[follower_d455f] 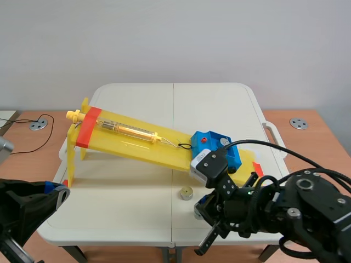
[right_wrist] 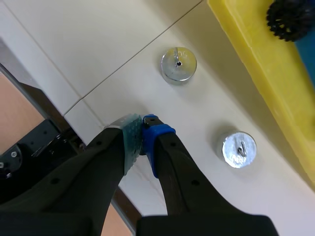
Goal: Place the four metal weights on the blue cart on the ramp.
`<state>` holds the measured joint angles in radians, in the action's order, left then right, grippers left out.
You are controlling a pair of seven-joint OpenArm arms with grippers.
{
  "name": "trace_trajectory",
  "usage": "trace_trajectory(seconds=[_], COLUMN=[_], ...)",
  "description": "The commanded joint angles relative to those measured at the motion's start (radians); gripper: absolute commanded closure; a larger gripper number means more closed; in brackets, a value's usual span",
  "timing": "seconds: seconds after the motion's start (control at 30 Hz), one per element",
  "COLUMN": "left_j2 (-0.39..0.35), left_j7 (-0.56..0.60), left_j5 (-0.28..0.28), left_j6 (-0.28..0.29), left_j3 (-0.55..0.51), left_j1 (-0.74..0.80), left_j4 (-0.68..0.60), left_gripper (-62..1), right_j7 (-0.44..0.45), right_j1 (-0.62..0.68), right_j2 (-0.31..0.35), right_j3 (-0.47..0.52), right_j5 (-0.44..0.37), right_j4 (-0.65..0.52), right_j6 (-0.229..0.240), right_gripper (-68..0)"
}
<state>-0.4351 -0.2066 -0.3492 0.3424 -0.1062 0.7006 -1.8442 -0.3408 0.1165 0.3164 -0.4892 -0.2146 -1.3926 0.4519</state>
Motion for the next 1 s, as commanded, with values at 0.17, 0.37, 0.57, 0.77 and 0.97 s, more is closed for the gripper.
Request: trace_trajectory(seconds=[0.17,0.37,0.57,0.77,0.97], left_j2=[0.0,0.0,0.0,0.0,0.0], left_j7=[0.1,0.1,0.1,0.1,0.1], left_j5=[-0.074,-0.074,-0.074,-0.074,-0.074], left_j6=[0.028,0.028,0.028,0.028,0.028], left_j3=[-0.017,-0.017,-0.017,-0.017,-0.017], left_j1=[-0.023,-0.023,-0.023,-0.023,-0.023], left_j4=[-0.071,-0.071,-0.071,-0.071,-0.071], left_gripper=[-2.7,-2.7,-2.7,-2.7,-2.7], right_j7=[0.001,-0.019,-0.036,-0.035,-0.039], right_j1=[0.139,0.222,0.212,0.138,0.047], right_j2=[0.08,0.072,0.016,-0.06,-0.129], right_j3=[0.205,0.403,0.562,0.611,0.611], right_j5=[-0.217,-0.435,-0.601,-0.604,-0.574], right_j4=[-0.326,-0.44,-0.459,-0.456,-0.407], right_j6=[-0.006,0.02,0.047,0.042,0.034], right_gripper=[-0.6,-0.6,-0.6,-0.6,-0.6])
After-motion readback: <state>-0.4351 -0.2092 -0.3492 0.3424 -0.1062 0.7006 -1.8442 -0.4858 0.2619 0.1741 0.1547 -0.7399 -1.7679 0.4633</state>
